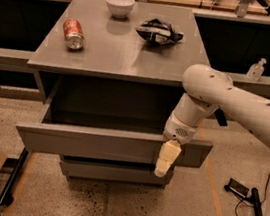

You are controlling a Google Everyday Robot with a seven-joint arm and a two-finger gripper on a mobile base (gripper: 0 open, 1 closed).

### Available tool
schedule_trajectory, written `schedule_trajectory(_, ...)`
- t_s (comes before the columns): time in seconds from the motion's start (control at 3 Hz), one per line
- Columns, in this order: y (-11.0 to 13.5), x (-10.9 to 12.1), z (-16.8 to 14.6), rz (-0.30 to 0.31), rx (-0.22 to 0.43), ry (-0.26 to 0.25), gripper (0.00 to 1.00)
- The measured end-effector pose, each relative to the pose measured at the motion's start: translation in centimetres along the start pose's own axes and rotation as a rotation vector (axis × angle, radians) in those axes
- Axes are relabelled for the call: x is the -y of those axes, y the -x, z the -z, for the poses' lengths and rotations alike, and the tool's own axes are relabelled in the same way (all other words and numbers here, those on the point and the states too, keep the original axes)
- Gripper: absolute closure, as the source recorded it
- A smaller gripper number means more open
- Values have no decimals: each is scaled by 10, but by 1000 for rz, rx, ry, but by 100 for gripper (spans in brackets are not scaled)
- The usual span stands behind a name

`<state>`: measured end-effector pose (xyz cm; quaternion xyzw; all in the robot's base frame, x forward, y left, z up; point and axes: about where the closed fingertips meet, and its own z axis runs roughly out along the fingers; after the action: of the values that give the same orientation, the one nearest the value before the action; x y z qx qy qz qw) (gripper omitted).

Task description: Open top drawer

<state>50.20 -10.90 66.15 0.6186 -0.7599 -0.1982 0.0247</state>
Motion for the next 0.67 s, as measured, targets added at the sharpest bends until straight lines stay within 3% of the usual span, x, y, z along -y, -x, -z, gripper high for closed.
schedule_trajectory(0.33,1,-2,6,0,0,0,41)
schedule_trajectory(0.67,-22,-35,10,-68,-48,32,64)
